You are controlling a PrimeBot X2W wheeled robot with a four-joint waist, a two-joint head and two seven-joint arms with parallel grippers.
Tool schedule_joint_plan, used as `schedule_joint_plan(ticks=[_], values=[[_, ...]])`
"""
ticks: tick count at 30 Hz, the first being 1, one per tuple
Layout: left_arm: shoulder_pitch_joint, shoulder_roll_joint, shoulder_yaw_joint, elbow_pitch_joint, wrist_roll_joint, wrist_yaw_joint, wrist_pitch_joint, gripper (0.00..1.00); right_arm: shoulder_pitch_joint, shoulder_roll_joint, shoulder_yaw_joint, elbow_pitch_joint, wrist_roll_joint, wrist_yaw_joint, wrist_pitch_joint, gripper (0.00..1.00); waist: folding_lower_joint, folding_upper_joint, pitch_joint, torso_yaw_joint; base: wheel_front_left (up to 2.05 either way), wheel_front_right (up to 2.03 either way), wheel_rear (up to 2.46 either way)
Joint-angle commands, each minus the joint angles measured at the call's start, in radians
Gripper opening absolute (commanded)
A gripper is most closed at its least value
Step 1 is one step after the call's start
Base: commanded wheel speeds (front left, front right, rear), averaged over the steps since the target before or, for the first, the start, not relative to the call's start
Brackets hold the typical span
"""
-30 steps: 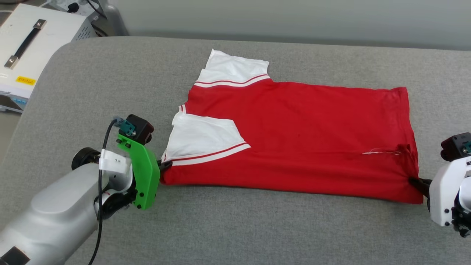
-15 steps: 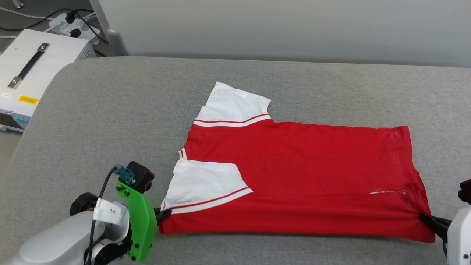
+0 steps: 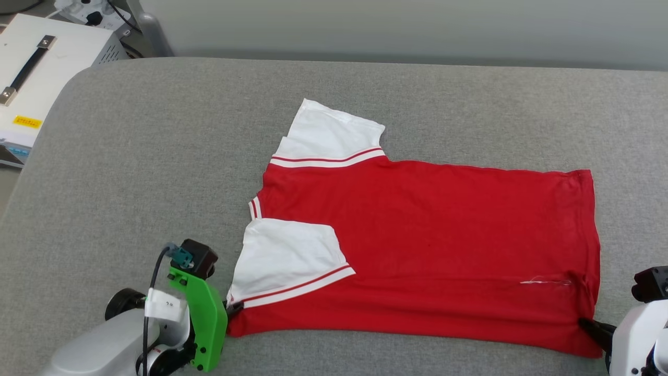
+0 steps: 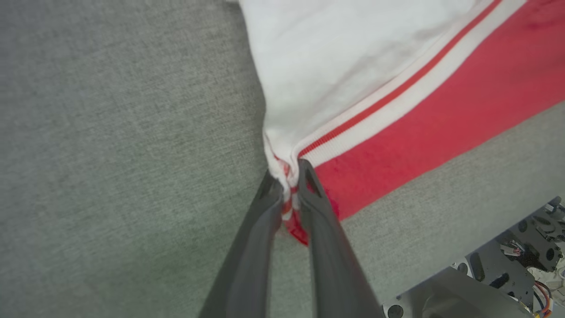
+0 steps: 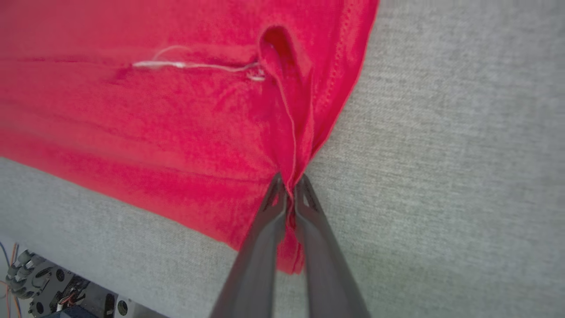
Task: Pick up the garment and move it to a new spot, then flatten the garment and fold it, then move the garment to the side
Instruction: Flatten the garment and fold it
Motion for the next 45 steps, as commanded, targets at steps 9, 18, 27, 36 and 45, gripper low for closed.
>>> schedule_joint_plan(ticks=[9, 18, 27, 36, 45], values=[[-0.051, 0.032, 0.074, 0.004, 0.055, 0.015, -0.157, 1.0, -0.006, 0.017, -0.08, -0.07, -0.079, -0.001, -0.224, 1.0, 0.0, -0.0001, -0.059, 0.004, 0.0, 0.0, 0.0], [-0.266, 0.03, 0.177, -0.025, 0.121, 0.048, -0.229, 1.0, -0.043, 0.142, -0.219, -0.208, -0.242, -0.001, -0.441, 1.0, 0.0, -0.0001, -0.005, -0.028, 0.0, 0.0, 0.0], [-0.546, -0.087, 0.208, 0.151, 0.104, -0.022, -0.073, 1.0, -0.112, 0.227, -0.203, -0.32, -0.334, -0.001, -0.485, 1.0, 0.0, -0.0001, 0.15, -0.101, 0.0, 0.0, 0.0], [-0.764, -0.182, 0.148, 0.34, 0.042, -0.093, 0.283, 1.0, -0.199, 0.236, -0.163, -0.355, -0.345, -0.001, -0.483, 1.0, 0.0, -0.0001, 0.291, -0.171, 0.0, 0.0, 0.0], [-0.876, -0.21, 0.095, 0.472, 0.044, -0.107, 0.46, 1.0, -0.295, 0.241, -0.115, -0.345, -0.346, -0.001, -0.502, 1.0, 0.0, -0.0001, 0.423, -0.223, 0.0, 0.0, 0.0]])
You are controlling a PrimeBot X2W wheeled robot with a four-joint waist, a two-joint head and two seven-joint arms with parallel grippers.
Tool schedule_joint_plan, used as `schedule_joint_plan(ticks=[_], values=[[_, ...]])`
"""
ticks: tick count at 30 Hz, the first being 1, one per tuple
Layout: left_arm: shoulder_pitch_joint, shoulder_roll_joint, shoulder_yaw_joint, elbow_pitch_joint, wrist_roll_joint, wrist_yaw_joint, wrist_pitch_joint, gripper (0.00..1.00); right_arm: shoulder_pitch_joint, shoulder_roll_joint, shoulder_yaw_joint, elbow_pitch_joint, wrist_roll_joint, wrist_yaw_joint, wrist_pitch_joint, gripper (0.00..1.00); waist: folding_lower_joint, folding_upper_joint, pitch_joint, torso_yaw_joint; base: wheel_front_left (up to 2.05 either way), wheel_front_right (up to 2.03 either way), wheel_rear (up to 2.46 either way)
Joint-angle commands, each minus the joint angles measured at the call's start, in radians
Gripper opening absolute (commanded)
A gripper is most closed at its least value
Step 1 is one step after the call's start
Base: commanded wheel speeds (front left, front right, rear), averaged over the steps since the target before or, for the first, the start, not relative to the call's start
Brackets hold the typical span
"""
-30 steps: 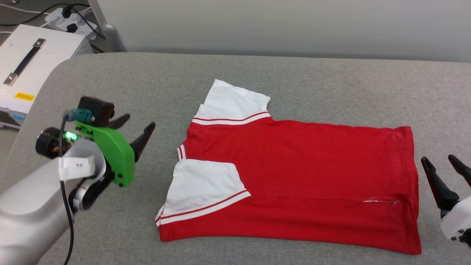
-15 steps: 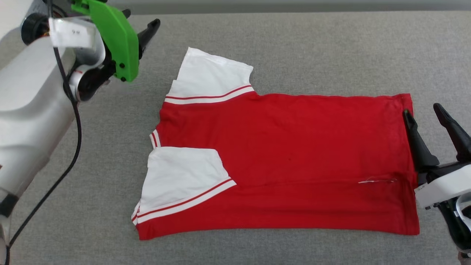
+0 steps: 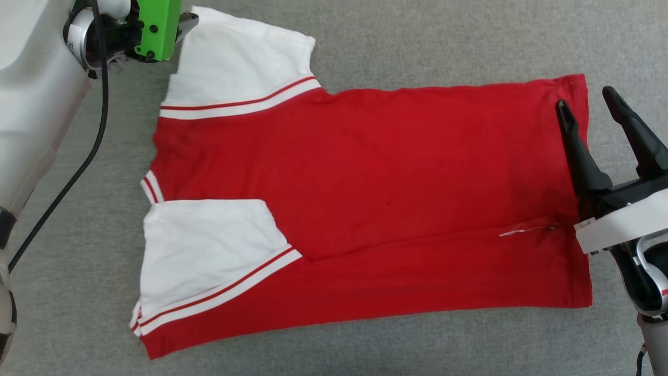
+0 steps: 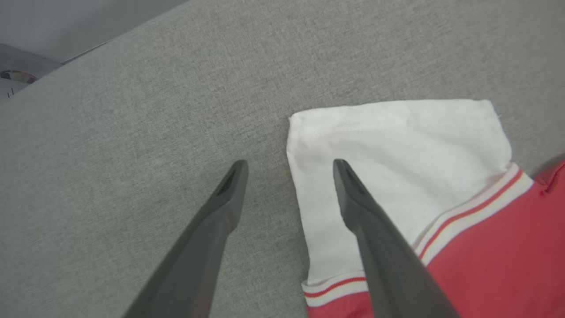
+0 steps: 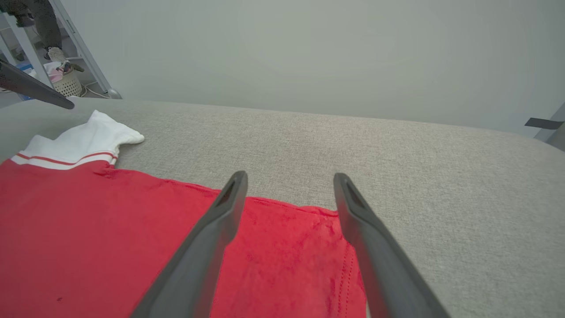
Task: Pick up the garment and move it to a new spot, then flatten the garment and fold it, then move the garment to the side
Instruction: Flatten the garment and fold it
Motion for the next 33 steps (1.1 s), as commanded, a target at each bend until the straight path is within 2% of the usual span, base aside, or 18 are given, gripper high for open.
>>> schedule_joint_plan(ticks=[1, 10, 11, 12, 16, 22, 26, 33], values=[[-0.015, -0.007, -0.007, 0.012, -0.005, -0.005, 0.008, 1.0, -0.021, 0.003, 0.006, 0.006, 0.003, -0.001, -0.01, 1.0, -0.0002, 0.0, 0.08, -0.056, 0.0, 0.0, 0.0], [0.04, -0.011, -0.068, 0.043, -0.023, -0.009, 0.053, 1.0, -0.043, -0.004, 0.01, 0.043, 0.006, -0.001, -0.042, 1.0, -0.0002, 0.0, 0.1, -0.062, 0.0, 0.0, 0.0], [0.048, -0.007, -0.076, 0.034, -0.026, -0.01, 0.058, 0.7, -0.043, -0.006, 0.008, 0.046, 0.007, -0.001, -0.043, 1.0, -0.0002, 0.0, 0.098, -0.061, 0.0, 0.0, 0.0], [0.052, -0.004, -0.079, 0.029, -0.031, -0.01, 0.057, 0.0, -0.043, -0.007, 0.007, 0.048, 0.008, -0.001, -0.044, 1.0, -0.0002, 0.0, 0.096, -0.06, 0.0, 0.0, 0.0], [0.059, 0.012, -0.092, 0.005, -0.032, -0.01, 0.023, 0.0, -0.055, -0.021, -0.006, 0.055, 0.009, -0.001, -0.048, 1.0, -0.0002, 0.0, 0.078, -0.047, 0.0, 0.0, 0.0], [0.051, 0.027, -0.107, -0.058, -0.01, -0.01, -0.102, 0.0, -0.097, -0.104, -0.029, 0.056, 0.02, -0.001, 0.02, 1.0, -0.0002, 0.0, 0.005, -0.004, 0.0, 0.0, 0.0], [0.071, 0.046, -0.119, -0.131, -0.007, -0.01, -0.185, 0.0, -0.132, -0.194, -0.001, 0.071, 0.08, -0.001, 0.186, 1.0, -0.0002, 0.0, -0.048, 0.03, 0.0, 0.0, 0.0], [0.133, 0.065, -0.138, -0.27, 0.006, -0.01, -0.298, 0.0, -0.226, -0.347, 0.066, 0.147, 0.262, -0.001, 0.573, 1.0, -0.0002, 0.0, -0.107, 0.094, 0.0, 0.0, 0.0]])
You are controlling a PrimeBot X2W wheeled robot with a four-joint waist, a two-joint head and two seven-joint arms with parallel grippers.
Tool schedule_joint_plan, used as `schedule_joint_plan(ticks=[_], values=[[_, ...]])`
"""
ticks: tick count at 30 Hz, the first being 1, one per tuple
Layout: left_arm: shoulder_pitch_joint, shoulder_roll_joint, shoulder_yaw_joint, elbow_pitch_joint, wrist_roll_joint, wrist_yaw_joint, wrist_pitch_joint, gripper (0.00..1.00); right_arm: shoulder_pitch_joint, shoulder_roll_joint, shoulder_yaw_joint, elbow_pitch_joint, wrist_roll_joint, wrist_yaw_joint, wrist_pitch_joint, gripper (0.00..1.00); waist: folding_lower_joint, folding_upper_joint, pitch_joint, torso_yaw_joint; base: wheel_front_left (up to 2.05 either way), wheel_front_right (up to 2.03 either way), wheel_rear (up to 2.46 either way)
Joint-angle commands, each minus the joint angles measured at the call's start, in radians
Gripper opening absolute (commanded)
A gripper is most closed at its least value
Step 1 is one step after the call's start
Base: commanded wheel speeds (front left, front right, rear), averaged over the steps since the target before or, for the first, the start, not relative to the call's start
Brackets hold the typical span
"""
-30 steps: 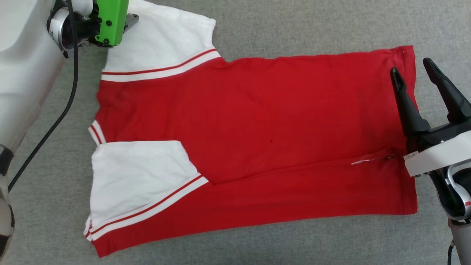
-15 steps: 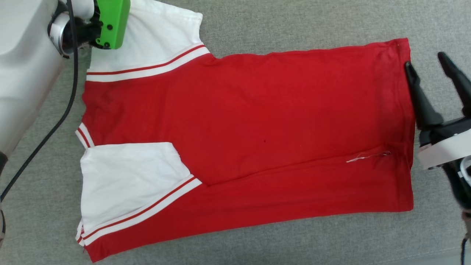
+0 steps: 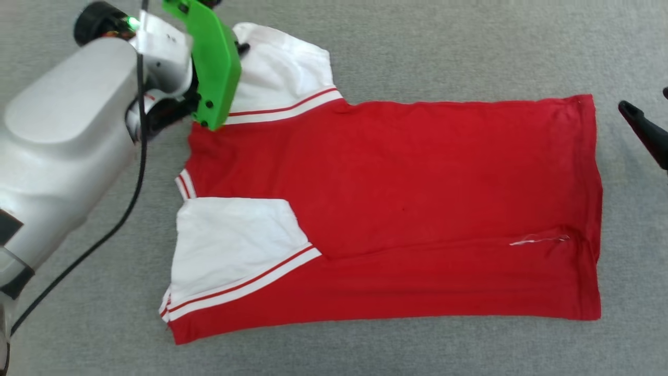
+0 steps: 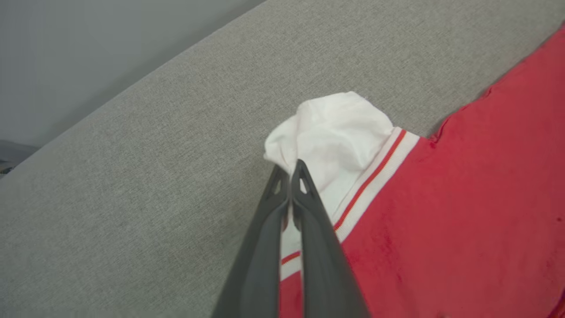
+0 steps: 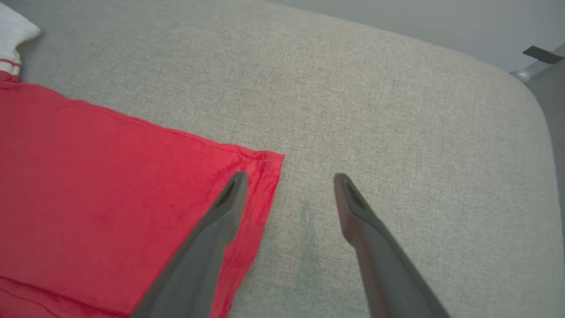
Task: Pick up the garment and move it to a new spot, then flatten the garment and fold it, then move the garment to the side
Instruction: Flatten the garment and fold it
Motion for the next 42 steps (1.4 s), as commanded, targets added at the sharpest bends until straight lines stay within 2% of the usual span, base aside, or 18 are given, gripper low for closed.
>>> schedule_joint_plan(ticks=[1, 4, 9, 13, 19, 25, 26, 27, 34, 42], values=[[0.026, 0.008, -0.004, -0.019, 0.022, -0.003, -0.015, 0.0, -0.033, -0.02, 0.016, 0.022, 0.028, -0.001, 0.058, 1.0, -0.0001, 0.0, -0.044, 0.054, 0.0, 0.0, 0.0], [0.041, 0.011, -0.009, -0.058, 0.04, -0.003, -0.043, 0.0, -0.088, -0.055, 0.055, 0.082, 0.072, -0.001, 0.195, 1.0, -0.0001, 0.0, -0.045, 0.078, 0.0, 0.0, 0.0], [0.047, 0.01, -0.013, -0.107, 0.064, -0.003, -0.072, 0.0, -0.182, -0.06, 0.124, 0.175, 0.063, -0.001, 0.306, 1.0, -0.0001, 0.0, -0.027, 0.111, 0.0, 0.0, 0.0], [0.037, 0.012, -0.014, -0.131, 0.077, -0.003, -0.084, 0.0, -0.241, -0.033, 0.165, 0.246, 0.046, -0.001, 0.324, 1.0, -0.0001, 0.0, -0.004, 0.127, 0.0, 0.0, 0.0], [0.013, 0.011, -0.015, -0.144, 0.088, -0.003, -0.106, 0.0, -0.275, -0.002, 0.241, 0.386, 0.007, -0.001, 0.283, 1.0, -0.0001, 0.0, 0.033, 0.145, 0.0, 0.0, 0.0], [0.019, 0.019, -0.016, -0.133, 0.085, -0.003, -0.13, 0.0, -0.233, 0.018, 0.33, 0.468, 0.061, -0.001, 0.276, 1.0, -0.0001, 0.0, 0.036, 0.14, 0.0, 0.0, 0.0], [0.022, 0.021, -0.016, -0.13, 0.085, -0.003, -0.132, 0.0, -0.231, 0.018, 0.338, 0.472, 0.069, -0.001, 0.272, 0.37, -0.0001, 0.0, 0.034, 0.138, 0.0, 0.0, 0.0], [0.026, 0.024, -0.017, -0.126, 0.083, -0.003, -0.135, 0.0, -0.233, 0.015, 0.345, 0.472, 0.075, -0.001, 0.255, 0.0, -0.0001, 0.0, 0.029, 0.134, 0.0, 0.0, 0.0], [0.068, 0.037, -0.018, -0.09, 0.067, -0.003, -0.184, 0.0, -0.241, 0.001, 0.348, 0.46, 0.113, -0.001, 0.069, 0.0, -0.0001, 0.0, -0.045, 0.115, 0.0, 0.0, 0.0], [0.187, 0.078, -0.019, -0.129, 0.075, 0.009, -0.241, 0.0, -0.124, -0.065, 0.382, 0.367, 0.14, -0.001, -0.129, 0.0, -0.0001, 0.0, -0.162, 0.116, 0.0, 0.0, 0.0]])
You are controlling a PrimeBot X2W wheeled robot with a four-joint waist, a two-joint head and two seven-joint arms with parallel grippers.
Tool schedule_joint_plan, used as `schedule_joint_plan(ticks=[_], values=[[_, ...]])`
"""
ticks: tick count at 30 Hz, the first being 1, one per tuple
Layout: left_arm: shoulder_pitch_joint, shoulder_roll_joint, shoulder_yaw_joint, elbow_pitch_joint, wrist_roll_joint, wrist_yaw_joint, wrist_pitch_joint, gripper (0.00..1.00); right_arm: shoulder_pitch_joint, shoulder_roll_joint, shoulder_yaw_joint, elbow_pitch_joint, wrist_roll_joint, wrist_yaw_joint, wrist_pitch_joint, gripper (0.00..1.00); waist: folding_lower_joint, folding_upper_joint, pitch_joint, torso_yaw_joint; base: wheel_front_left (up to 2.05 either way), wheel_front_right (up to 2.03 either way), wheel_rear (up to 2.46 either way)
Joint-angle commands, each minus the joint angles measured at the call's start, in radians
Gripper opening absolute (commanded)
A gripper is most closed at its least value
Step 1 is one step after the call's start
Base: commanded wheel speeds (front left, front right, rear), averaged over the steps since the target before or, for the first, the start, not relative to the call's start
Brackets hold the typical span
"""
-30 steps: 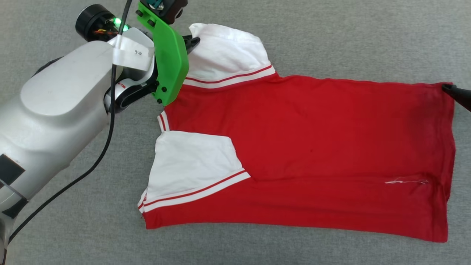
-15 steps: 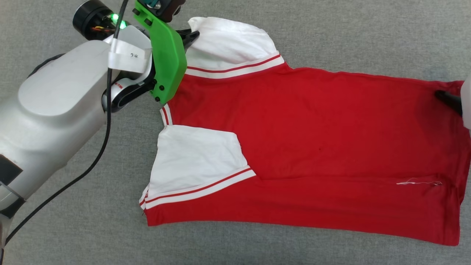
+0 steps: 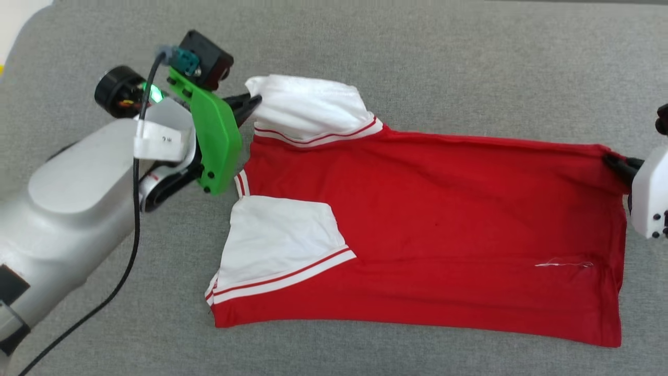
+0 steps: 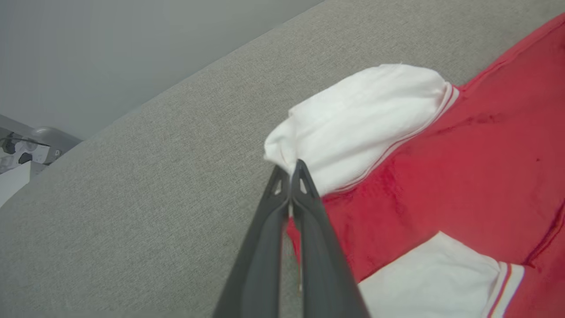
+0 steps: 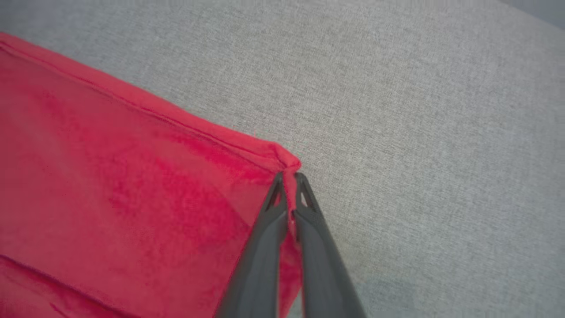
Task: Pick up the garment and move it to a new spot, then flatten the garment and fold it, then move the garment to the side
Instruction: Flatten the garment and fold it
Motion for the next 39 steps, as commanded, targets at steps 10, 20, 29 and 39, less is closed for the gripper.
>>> schedule_joint_plan(ticks=[10, 20, 29, 39], values=[[0.272, 0.083, -0.001, -0.148, -0.033, 0.106, -0.065, 0.0, 0.269, -0.043, -0.04, -0.128, 0.036, 0.0, -0.147, 0.0, 0.0001, 0.0, -0.159, 0.005, 0.0, 0.0, 0.0], [0.51, 0.106, -0.002, -0.193, -0.067, 0.176, -0.108, 0.0, 0.538, 0.009, -0.148, -0.215, 0.028, 0.0, -0.176, 0.0, 0.0001, 0.0, -0.181, 0.009, 0.0, 0.0, 0.0], [0.559, 0.056, -0.001, -0.128, -0.076, 0.171, -0.129, 0.0, 0.619, 0.076, -0.204, -0.216, 0.004, 0.0, -0.132, 0.0, 0.0001, 0.0, -0.146, 0.018, 0.0, 0.0, 0.0], [0.599, 0.037, 0.07, -0.087, -0.035, 0.267, -0.351, 1.0, 0.655, 0.104, -0.325, -0.316, 0.096, 0.0, -0.118, 1.0, 0.0001, 0.0, -0.216, 0.015, 0.0, 0.0, 0.0]])
